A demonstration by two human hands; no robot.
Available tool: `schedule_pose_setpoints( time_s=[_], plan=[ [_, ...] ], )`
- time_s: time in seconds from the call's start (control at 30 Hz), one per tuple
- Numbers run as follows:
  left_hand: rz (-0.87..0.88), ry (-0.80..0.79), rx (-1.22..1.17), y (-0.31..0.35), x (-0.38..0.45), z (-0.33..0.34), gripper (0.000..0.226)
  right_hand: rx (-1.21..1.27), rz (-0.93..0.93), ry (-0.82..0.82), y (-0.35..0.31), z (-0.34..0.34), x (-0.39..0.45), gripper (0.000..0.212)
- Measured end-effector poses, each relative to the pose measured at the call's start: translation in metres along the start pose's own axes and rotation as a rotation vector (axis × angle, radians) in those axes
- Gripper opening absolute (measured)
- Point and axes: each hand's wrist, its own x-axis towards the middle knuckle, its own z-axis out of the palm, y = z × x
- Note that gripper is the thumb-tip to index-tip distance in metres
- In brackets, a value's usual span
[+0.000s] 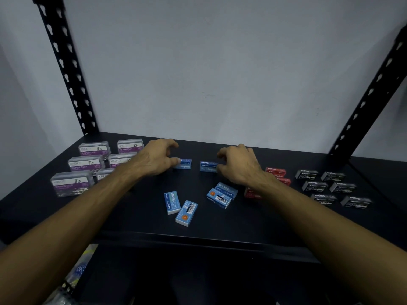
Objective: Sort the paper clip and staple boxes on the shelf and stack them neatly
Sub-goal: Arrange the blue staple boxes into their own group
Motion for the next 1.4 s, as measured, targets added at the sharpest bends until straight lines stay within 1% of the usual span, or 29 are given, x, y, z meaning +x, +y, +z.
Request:
schedule_pose_setpoints(
  time_s=[0.1,0.17,0.3,0.43,0.5,0.53,0.63,0.7,0.73,0.83,0.97,1.07,1.27,1.4],
  plan=[
    [0.048,0.202,-0.107,0.003,-0.015,-0.004,0.032,0.026,0.035,0.033,0.004,-0.009,-0.011,0.028],
    [0.053,0.23,-0.117,0.005,-0.026,-0.007,0.023,0.012,0.029,0.035,0.005,-0.013,-0.019,0.022],
    [0.011,0.102,-0.065,0.011,-0.049,-0.008,0.019,-0.009,0.011,-0.006,0.006,-0.017,-0.036,0.02],
    [-0.051,-0.084,-0.025,0.013,-0.069,0.0,0.023,-0.058,0.001,-0.084,0.005,-0.013,-0.048,0.029],
    [-0.107,-0.158,0.02,0.012,-0.076,0.003,0.031,-0.099,-0.004,-0.123,0.006,-0.011,-0.052,0.035],
    [-0.131,-0.178,0.045,0.012,-0.079,0.005,0.039,-0.11,-0.008,-0.137,0.006,-0.01,-0.053,0.038],
    [-0.173,-0.202,0.108,0.014,-0.084,0.007,0.064,-0.119,-0.015,-0.179,0.008,-0.008,-0.058,0.044],
    [-0.182,-0.214,0.161,0.016,-0.086,0.01,0.068,-0.121,-0.01,-0.211,0.008,-0.007,-0.061,0.047],
    [-0.184,-0.22,0.182,0.018,-0.087,0.011,0.068,-0.119,-0.006,-0.225,0.009,-0.006,-0.062,0.048],
    [-0.163,-0.25,0.171,0.02,-0.088,0.012,0.057,-0.108,-0.002,-0.254,0.009,-0.005,-0.063,0.049],
    [-0.089,-0.273,0.148,0.022,-0.087,0.013,0.043,-0.099,-0.017,-0.262,0.011,-0.004,-0.062,0.048],
    [-0.04,-0.278,0.139,0.024,-0.086,0.015,0.038,-0.082,-0.014,-0.264,0.012,-0.003,-0.062,0.047],
    [0.054,-0.218,0.126,0.025,-0.086,0.018,0.048,-0.074,-0.008,-0.26,0.012,-0.001,-0.061,0.047],
    [0.109,-0.174,0.063,0.023,-0.087,0.018,0.061,-0.053,-0.002,-0.235,0.012,-0.002,-0.062,0.045]
  ],
)
